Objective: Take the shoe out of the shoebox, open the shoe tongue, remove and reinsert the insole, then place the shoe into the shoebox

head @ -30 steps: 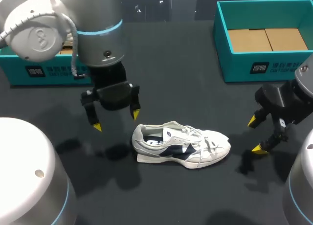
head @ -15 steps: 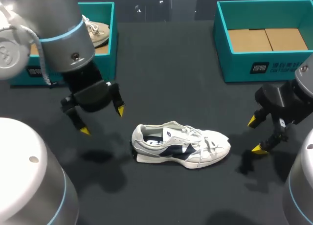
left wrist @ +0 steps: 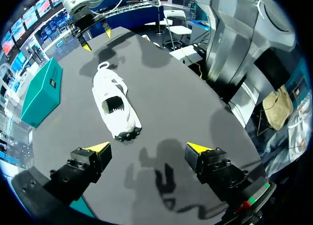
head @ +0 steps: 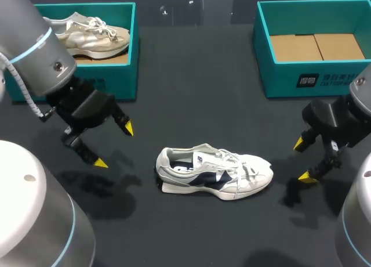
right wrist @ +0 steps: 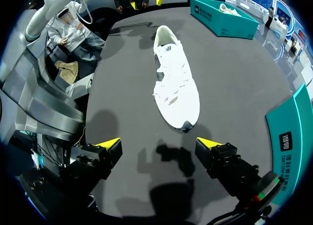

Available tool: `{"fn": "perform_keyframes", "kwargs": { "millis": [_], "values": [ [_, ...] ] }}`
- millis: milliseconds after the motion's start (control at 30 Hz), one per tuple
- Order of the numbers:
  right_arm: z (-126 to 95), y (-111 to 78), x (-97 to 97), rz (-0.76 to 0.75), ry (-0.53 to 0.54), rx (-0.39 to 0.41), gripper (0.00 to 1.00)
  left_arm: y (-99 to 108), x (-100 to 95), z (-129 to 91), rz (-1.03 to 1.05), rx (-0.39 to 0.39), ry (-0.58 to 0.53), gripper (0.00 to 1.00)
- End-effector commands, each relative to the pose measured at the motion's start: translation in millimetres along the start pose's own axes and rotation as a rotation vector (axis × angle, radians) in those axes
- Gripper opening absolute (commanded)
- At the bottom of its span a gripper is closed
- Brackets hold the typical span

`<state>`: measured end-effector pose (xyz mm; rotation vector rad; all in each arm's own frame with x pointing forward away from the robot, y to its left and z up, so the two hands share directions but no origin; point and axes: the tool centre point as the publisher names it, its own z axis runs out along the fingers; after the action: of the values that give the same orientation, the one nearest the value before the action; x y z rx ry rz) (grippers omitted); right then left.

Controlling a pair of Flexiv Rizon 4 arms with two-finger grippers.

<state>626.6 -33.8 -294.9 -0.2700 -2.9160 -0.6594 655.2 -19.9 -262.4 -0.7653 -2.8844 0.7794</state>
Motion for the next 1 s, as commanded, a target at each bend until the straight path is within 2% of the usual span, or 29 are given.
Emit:
{"fn": "perform_keyframes", "kwargs": {
  "millis": [33, 400, 433, 600, 833, 1000],
  "values": [
    [0.9, -0.1, 1.3, 0.001, -0.003, 0.002, 1.00, 11.4, 2.3, 14.0, -0.239, 0.178, -0.171, 1.00],
    [0.9, -0.1, 1.3, 0.001, -0.003, 0.002, 1.00, 11.4, 2.3, 14.0, -0.239, 0.178, -0.171, 1.00],
    [0.9, -0.1, 1.3, 0.001, -0.003, 0.002, 1.00, 17.8, 7.3, 23.3, -0.221, 0.164, -0.196, 1.00],
    [0.9, -0.1, 1.3, 0.001, -0.003, 0.002, 1.00, 52.0, 7.8, 51.7, -0.247, 0.253, -0.206, 1.00],
    [0.9, -0.1, 1.3, 0.001, -0.003, 0.002, 1.00, 78.7, 3.5, 67.6, -0.258, 0.414, -0.176, 1.00],
    [0.9, -0.1, 1.3, 0.001, -0.003, 0.002, 1.00, 87.0, 3.2, 80.3, -0.279, 0.428, -0.174, 1.00]
  ]
}}
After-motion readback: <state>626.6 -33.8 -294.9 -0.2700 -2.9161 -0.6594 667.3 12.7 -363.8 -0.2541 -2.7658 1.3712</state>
